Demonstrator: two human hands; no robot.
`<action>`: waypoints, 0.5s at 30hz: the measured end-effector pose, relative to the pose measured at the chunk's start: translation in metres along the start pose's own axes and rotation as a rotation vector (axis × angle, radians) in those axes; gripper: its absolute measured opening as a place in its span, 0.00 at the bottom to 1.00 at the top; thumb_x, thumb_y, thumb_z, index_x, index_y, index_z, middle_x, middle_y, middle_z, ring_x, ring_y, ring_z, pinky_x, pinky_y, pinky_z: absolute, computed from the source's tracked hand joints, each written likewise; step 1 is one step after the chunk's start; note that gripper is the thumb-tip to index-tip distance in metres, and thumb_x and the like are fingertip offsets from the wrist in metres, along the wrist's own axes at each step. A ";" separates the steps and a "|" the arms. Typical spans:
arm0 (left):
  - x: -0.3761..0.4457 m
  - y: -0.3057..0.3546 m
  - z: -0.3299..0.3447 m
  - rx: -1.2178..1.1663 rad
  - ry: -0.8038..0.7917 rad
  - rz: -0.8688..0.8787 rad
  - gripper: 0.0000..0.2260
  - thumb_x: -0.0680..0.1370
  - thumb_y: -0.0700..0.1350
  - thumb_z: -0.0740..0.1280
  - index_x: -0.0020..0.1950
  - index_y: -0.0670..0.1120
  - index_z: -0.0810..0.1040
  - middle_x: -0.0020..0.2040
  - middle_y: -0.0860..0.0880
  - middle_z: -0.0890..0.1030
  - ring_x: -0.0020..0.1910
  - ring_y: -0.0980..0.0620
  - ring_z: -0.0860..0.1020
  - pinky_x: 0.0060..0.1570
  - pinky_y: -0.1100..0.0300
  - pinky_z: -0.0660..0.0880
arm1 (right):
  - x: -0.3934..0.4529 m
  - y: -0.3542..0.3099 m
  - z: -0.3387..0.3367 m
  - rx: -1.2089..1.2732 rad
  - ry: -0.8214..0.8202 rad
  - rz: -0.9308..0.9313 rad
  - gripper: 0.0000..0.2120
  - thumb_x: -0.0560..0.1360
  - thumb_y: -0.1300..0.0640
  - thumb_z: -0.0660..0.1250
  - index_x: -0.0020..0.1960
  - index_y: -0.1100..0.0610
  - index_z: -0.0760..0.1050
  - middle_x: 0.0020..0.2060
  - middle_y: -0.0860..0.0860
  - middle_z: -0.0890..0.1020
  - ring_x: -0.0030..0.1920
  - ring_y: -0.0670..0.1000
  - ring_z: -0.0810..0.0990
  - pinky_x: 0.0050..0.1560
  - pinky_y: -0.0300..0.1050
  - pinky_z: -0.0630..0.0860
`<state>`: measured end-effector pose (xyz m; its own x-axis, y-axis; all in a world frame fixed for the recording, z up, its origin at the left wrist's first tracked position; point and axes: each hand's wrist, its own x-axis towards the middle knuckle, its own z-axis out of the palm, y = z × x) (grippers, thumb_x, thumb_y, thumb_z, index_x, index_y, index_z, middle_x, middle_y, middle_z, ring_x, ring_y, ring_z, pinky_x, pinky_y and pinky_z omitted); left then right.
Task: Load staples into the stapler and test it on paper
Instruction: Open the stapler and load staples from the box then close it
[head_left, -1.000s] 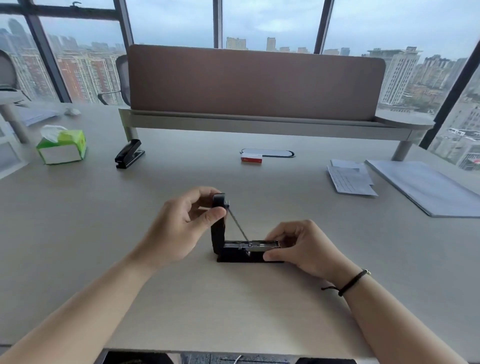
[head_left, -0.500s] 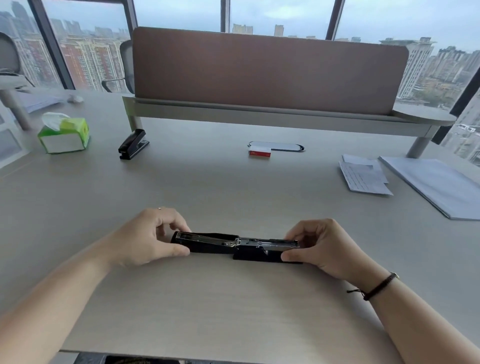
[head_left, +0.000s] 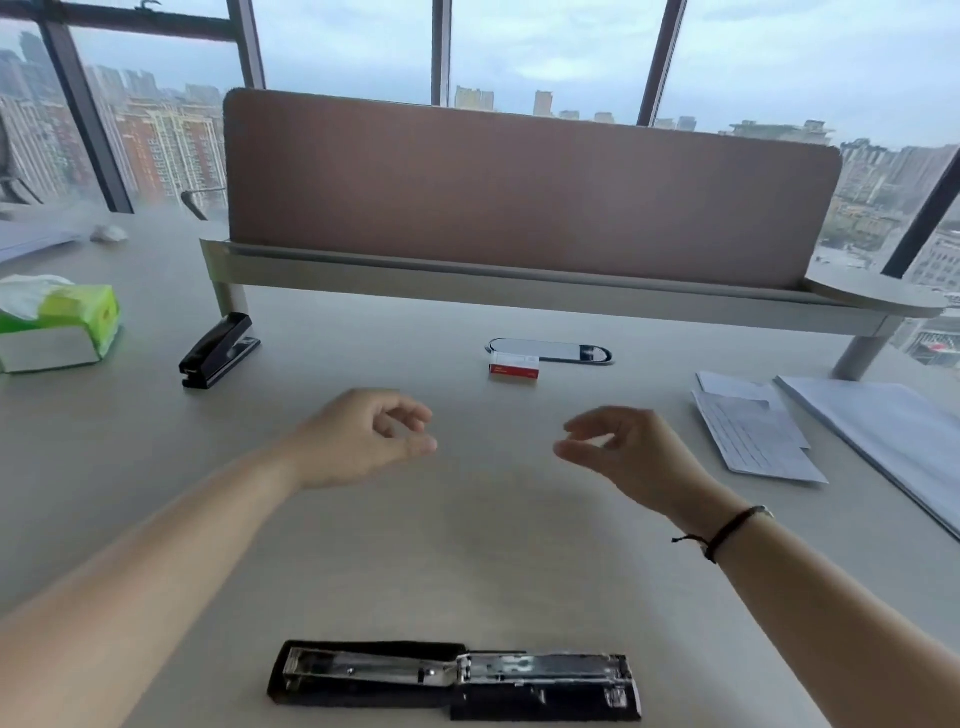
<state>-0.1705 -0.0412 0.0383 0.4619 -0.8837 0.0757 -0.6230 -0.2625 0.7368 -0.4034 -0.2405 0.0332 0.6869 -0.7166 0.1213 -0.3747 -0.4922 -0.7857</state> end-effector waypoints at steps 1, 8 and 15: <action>0.021 0.001 0.008 0.001 0.049 0.005 0.14 0.73 0.54 0.74 0.56 0.52 0.81 0.52 0.56 0.83 0.50 0.55 0.82 0.47 0.64 0.75 | 0.027 0.003 0.007 -0.073 0.016 0.003 0.15 0.66 0.44 0.78 0.50 0.47 0.82 0.46 0.42 0.85 0.34 0.40 0.78 0.42 0.39 0.73; 0.117 -0.015 0.051 0.021 0.228 0.034 0.18 0.75 0.47 0.71 0.64 0.49 0.76 0.58 0.53 0.80 0.52 0.52 0.80 0.53 0.60 0.74 | 0.165 0.007 0.049 -0.335 0.036 -0.062 0.31 0.68 0.43 0.75 0.67 0.51 0.74 0.66 0.51 0.79 0.66 0.53 0.76 0.62 0.46 0.71; 0.127 -0.033 0.052 -0.057 0.290 0.059 0.18 0.74 0.48 0.72 0.63 0.51 0.77 0.56 0.58 0.81 0.49 0.57 0.81 0.47 0.62 0.73 | 0.188 0.025 0.064 -0.259 -0.003 -0.037 0.20 0.69 0.47 0.76 0.60 0.51 0.82 0.59 0.48 0.84 0.60 0.50 0.80 0.57 0.41 0.73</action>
<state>-0.1241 -0.1651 -0.0120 0.5923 -0.7469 0.3024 -0.6215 -0.1846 0.7614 -0.2439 -0.3560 -0.0025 0.7048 -0.6944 0.1448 -0.4958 -0.6283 -0.5996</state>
